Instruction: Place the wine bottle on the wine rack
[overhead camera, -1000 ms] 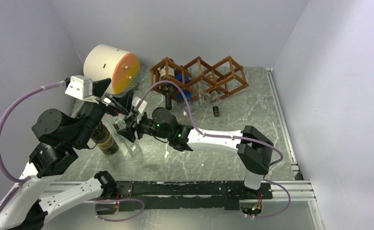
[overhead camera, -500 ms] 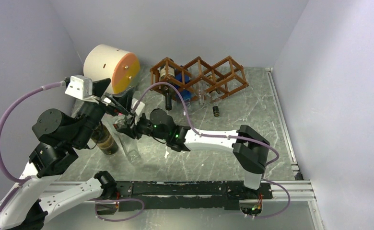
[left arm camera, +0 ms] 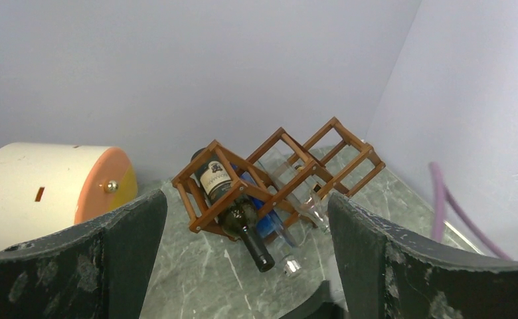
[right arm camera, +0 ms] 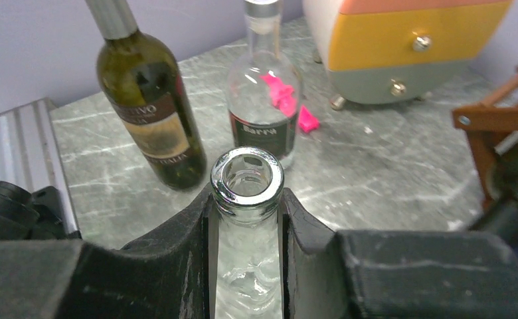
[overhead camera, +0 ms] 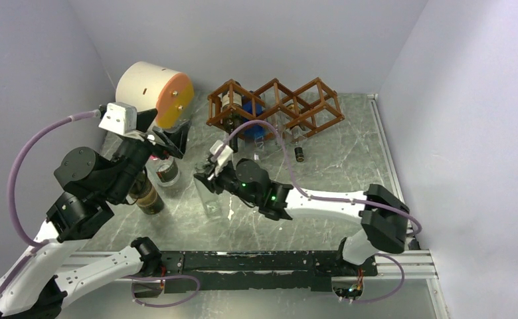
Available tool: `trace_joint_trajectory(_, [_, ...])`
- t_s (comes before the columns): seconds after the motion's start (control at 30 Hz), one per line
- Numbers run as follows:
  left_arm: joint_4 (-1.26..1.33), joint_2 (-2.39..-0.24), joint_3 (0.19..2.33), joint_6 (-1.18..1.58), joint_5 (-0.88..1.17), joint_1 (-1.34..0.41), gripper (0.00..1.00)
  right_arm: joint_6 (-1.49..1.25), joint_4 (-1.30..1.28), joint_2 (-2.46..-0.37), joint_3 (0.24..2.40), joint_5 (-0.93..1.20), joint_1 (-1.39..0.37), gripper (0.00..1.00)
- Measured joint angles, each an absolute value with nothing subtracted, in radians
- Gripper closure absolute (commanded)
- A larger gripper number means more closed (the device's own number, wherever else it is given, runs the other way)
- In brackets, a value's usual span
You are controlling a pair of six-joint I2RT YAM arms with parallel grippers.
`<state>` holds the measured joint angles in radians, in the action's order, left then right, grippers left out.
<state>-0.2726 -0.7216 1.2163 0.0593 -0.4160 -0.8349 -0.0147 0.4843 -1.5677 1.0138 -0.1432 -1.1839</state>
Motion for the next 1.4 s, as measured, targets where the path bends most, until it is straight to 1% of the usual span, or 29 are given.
trace_joint_trajectory(0.27, [-0.247,-0.730,1.150,0.070,-0.427,-0.835,0.06,0.015,0.445,-1.389,0.882,-0.270,-1.168,1.00])
trace_joint_trajectory(0.43, [-0.180,-0.656,0.931,0.085,-0.411,-0.835,0.06,0.014,0.428,-1.308,0.856,-0.315,-1.149,1.00])
trace_joint_trajectory(0.5, [-0.178,-0.649,0.876,0.086,-0.392,-0.835,0.06,0.008,0.418,-1.284,0.856,-0.326,-1.142,1.00])
trace_joint_trajectory(0.8, [-0.169,-0.648,0.715,0.103,-0.357,-0.835,0.06,-0.065,0.305,-1.226,0.856,-0.374,-1.098,1.00])
trace_joint_trajectory(0.87, [-0.155,-0.643,0.663,0.109,-0.318,-0.835,0.06,-0.083,0.282,-1.214,0.856,-0.376,-1.086,1.00])
trace_joint_trajectory(1.0, [-0.111,-0.662,0.582,0.102,-0.173,-0.835,0.05,-0.131,0.233,-1.185,0.859,-0.374,-1.063,1.00])
trace_joint_trajectory(1.17, [-0.067,-0.744,0.567,0.094,-0.008,-0.835,0.05,-0.181,0.191,-1.141,0.867,-0.357,-1.037,1.00])
trace_joint_trajectory(1.4, [0.057,-0.811,0.530,0.099,0.101,-0.835,0.05,-0.222,0.143,-1.063,0.886,-0.298,-1.023,1.00])
